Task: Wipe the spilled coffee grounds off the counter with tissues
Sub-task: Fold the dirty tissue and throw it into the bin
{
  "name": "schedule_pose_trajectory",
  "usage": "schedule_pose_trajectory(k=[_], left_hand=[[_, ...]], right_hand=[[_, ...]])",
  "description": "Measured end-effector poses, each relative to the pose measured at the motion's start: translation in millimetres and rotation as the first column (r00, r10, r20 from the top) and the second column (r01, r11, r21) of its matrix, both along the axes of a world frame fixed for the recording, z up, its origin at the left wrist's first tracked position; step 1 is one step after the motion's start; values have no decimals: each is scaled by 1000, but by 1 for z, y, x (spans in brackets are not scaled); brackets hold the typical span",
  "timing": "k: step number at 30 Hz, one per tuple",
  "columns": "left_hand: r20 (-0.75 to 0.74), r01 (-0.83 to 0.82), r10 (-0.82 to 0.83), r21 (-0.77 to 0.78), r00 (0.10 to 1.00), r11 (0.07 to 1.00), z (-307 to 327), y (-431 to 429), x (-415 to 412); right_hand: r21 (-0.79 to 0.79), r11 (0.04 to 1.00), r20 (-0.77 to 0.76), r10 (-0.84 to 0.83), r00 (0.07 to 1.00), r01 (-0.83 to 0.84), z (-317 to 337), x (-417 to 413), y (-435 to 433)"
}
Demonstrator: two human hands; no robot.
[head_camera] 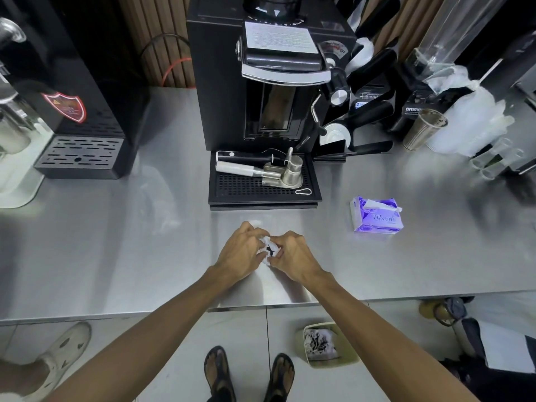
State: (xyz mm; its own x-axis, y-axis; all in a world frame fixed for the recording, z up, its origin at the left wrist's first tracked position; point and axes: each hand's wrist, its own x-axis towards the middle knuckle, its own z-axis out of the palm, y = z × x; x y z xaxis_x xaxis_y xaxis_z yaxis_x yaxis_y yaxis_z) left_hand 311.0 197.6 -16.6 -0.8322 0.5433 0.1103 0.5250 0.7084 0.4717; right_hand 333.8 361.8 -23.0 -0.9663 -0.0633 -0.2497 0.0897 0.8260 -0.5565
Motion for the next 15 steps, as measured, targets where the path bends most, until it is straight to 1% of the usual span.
schedule_pose_trajectory(k=[3, 7, 10, 13, 15], left_hand=[[89, -5, 2, 33, 996, 999, 2, 2, 1], [176, -104, 90, 77, 980, 992, 5, 5, 3], [181, -95, 75, 101, 981, 990, 4, 6, 0], [184, -67, 49, 93, 982, 993, 2, 6, -3], [196, -85, 66, 91, 978, 992, 1, 6, -3]], right_hand=[[16, 1000, 2, -23, 1000, 23, -5, -2, -2], [22, 999, -60, 26, 998, -25, 4, 1, -4], [37, 999, -114, 21, 993, -16, 6, 4, -5], [28, 1000, -118, 12, 993, -9, 2, 5, -6], [3, 1000, -98, -3, 995, 3, -1, 4, -7]])
